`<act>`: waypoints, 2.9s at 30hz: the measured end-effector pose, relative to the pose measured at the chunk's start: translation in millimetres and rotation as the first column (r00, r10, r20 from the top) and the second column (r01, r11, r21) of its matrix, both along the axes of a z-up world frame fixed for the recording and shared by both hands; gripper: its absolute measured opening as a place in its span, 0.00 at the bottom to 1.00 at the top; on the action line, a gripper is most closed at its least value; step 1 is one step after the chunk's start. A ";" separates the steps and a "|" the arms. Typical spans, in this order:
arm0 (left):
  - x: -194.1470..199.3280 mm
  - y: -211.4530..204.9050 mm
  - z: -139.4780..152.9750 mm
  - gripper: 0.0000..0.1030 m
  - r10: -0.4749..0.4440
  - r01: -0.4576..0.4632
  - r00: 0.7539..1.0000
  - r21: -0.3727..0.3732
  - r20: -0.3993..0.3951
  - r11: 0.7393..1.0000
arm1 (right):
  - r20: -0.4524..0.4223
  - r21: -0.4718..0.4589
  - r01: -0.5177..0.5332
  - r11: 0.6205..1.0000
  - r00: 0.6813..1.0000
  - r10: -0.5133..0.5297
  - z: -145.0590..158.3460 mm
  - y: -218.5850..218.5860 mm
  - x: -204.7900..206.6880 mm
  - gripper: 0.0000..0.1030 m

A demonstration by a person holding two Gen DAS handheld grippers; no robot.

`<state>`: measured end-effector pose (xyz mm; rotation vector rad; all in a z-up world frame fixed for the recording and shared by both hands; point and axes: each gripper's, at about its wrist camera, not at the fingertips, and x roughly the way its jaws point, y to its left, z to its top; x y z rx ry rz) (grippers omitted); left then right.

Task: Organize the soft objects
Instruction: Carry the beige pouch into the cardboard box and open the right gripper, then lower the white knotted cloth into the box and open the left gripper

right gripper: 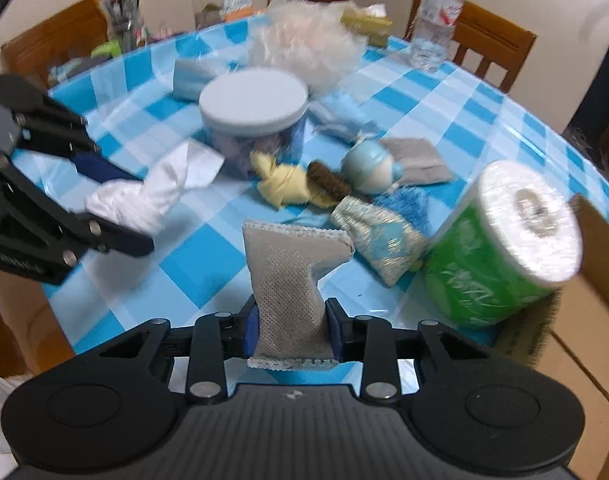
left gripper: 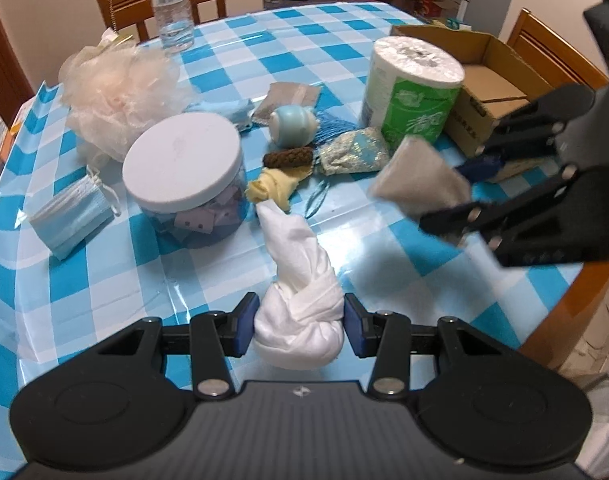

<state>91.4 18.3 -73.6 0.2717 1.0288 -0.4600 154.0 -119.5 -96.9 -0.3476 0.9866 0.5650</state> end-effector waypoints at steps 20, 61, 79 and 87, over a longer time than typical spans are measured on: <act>-7.8 -78.8 32.6 0.43 -0.110 0.112 0.990 -0.023 0.085 0.993 | 0.139 -0.005 0.342 0.940 0.931 -0.338 86.5 -160.8 19.1 0.53; 74.1 -263.9 36.0 0.94 -0.142 0.157 0.954 -0.038 0.265 0.987 | 0.092 0.144 0.430 0.891 0.891 -0.445 59.4 -246.5 -31.6 1.00; 24.9 -183.2 37.8 0.97 0.098 -0.077 0.973 -0.105 0.211 0.991 | 0.105 0.112 0.363 0.925 0.921 -0.375 54.2 -208.6 -24.0 1.00; 15.6 -128.6 34.1 0.97 0.113 -0.097 0.973 -0.090 0.199 0.991 | 0.101 0.096 0.356 0.930 0.926 -0.365 53.4 -174.7 -21.1 1.00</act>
